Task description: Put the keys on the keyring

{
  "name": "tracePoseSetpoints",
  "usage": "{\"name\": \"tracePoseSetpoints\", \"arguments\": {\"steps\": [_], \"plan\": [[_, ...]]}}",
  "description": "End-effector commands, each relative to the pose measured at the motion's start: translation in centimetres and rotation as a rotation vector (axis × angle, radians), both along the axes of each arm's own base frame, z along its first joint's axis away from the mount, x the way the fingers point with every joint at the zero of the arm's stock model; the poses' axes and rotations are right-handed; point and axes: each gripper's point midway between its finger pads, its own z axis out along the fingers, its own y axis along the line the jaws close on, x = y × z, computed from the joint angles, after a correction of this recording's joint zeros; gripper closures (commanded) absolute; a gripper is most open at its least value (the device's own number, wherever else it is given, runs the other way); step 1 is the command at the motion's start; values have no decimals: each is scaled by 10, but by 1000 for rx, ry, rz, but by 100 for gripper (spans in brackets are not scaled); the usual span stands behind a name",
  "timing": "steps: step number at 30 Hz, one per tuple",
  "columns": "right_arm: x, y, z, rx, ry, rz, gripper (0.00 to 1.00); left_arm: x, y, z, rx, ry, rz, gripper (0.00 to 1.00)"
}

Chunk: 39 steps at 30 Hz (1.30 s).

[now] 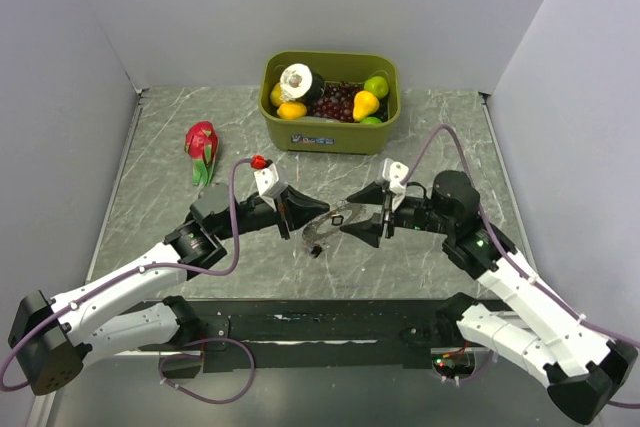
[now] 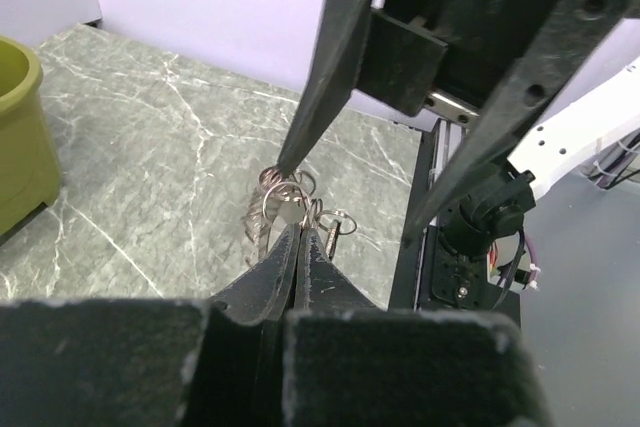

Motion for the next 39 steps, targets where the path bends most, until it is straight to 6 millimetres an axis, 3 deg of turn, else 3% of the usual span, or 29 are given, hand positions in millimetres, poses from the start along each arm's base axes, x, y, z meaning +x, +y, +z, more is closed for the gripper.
{"name": "tracePoseSetpoints", "arguments": {"steps": [1,4,10,19,27,39], "plan": [[5,-10,23,82,-77,-88,27,-1,3,40,-116,-77,13,99],[3,-10,16,89,-64,-85,28,0,3,39,-127,-75,19,99],[-1,1,3,90,4,-17,42,1,3,40,-142,-71,20,99],[6,16,4,132,43,22,60,-1,1,40,-142,-69,3,99],[2,19,1,136,78,51,99,0,1,39,-140,-69,8,99],[2,23,-19,66,116,85,100,-2,1,42,-148,-71,-2,99]]}}
